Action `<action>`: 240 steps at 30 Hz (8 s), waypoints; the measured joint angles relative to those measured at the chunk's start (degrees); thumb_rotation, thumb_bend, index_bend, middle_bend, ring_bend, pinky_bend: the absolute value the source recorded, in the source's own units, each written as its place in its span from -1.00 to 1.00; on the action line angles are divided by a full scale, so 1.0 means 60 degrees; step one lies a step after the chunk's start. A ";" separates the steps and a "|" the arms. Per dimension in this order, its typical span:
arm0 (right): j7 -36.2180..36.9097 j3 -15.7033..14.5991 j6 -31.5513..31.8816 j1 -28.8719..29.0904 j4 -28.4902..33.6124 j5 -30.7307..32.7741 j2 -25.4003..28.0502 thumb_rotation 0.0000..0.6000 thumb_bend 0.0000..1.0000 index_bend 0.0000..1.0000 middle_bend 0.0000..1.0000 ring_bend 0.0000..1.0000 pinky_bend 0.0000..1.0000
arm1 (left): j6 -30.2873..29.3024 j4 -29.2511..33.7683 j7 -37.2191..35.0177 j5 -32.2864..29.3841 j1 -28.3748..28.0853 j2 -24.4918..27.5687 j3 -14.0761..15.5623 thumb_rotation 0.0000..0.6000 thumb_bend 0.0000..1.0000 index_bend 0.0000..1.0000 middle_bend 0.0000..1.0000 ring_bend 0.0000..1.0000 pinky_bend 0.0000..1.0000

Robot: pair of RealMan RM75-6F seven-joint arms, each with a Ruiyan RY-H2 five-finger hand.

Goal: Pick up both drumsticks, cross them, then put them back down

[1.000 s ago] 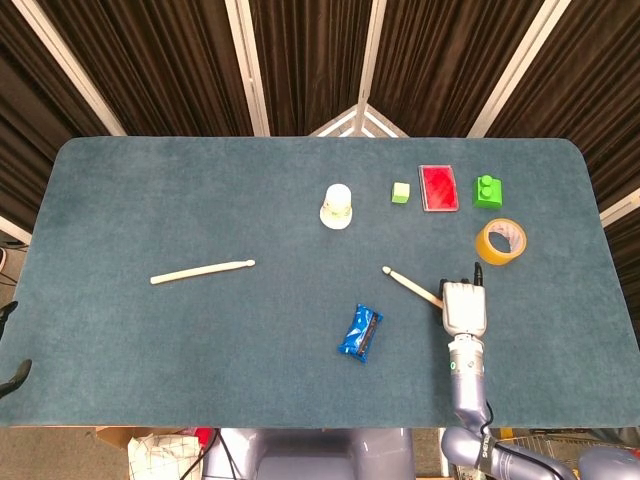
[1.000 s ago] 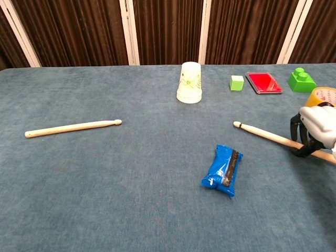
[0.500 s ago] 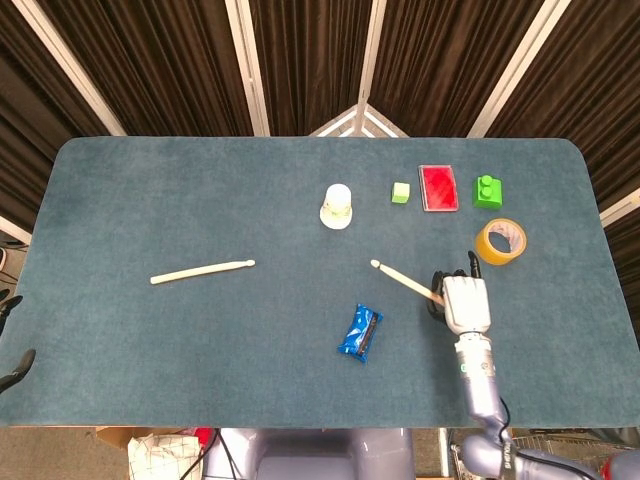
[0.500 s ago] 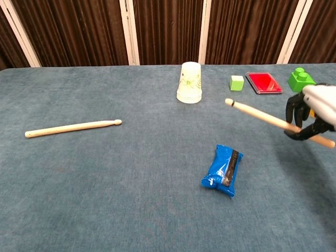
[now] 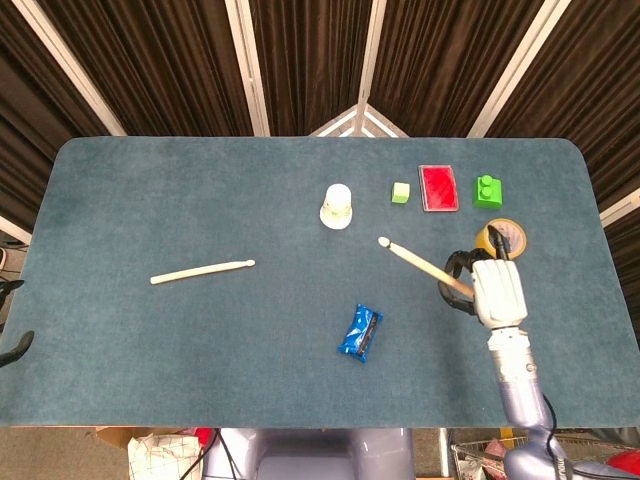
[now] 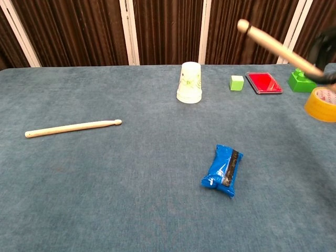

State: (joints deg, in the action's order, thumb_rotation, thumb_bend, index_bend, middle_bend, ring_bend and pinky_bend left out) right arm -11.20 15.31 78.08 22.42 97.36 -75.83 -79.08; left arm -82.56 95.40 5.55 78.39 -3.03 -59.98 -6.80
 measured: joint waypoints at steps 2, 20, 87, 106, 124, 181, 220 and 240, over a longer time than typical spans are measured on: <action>0.0006 0.0093 0.0062 -0.0003 0.0245 -0.0046 0.0167 1.00 -0.18 0.27 0.24 -0.09 -0.88 | 0.0655 0.0229 -0.0014 -0.0506 -0.0265 0.0194 -0.0137 1.00 -0.22 -0.51 -0.48 -1.00 -0.68; -0.0558 0.0288 0.0325 0.0015 0.0589 0.0139 0.0537 1.00 -0.19 0.28 0.24 -0.08 -0.88 | 0.4466 0.0680 0.2041 -0.7308 -0.4009 -0.0008 -0.1472 1.00 -0.21 -0.29 -0.38 -0.96 -0.68; 0.0451 0.0270 0.0378 -0.0292 -0.0858 0.0446 0.1019 1.00 -0.18 0.29 0.24 -0.07 -0.88 | 0.2791 -0.3398 0.6652 -1.0639 -0.7682 -0.6155 -0.1480 1.00 -0.11 -0.05 -0.15 -0.87 -0.68; 0.0498 0.0098 0.0561 -0.0464 -0.0847 0.0295 0.1058 1.00 -0.18 0.29 0.25 -0.07 -0.88 | 0.2442 -0.3757 0.7543 -1.0526 -0.7861 -0.6807 -0.1681 1.00 -0.11 -0.02 -0.04 -0.84 -0.68; 0.0353 0.0132 0.0562 -0.0465 -0.0889 0.0417 0.1011 1.00 -0.18 0.30 0.25 -0.07 -0.88 | 0.2282 -0.3669 0.8119 -1.0591 -0.7794 -0.6925 -0.1836 1.00 -0.10 0.07 0.00 -0.82 -0.69; -0.0015 0.0092 0.0623 -0.0443 -0.0819 0.0333 0.1018 1.00 -0.17 0.31 0.25 -0.07 -0.88 | 0.1524 -0.3576 0.9403 -1.0351 -0.7756 -0.7044 -0.1969 1.00 -0.03 0.21 0.09 -0.72 -0.73; -0.0430 0.0677 0.0211 0.0096 -0.0341 0.0749 0.1285 1.00 -0.17 0.33 0.25 -0.05 -0.88 | 0.1102 -0.2384 0.5657 -0.5277 -0.6667 -0.5821 -0.1182 1.00 0.02 0.24 0.08 -0.71 -0.76; 0.0303 0.1571 -0.1930 0.2165 -0.0187 0.1822 0.0637 1.00 -0.17 0.33 0.25 -0.05 -0.88 | 0.1309 -0.0220 0.2180 -0.3863 -0.5924 -0.5106 -0.1940 1.00 0.02 0.25 0.07 -0.72 -0.78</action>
State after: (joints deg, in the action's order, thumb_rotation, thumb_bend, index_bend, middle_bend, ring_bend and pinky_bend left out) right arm -9.38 24.74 66.51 35.41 96.24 -64.90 -75.26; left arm -74.71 94.08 18.63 55.21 -38.57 -90.62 -18.44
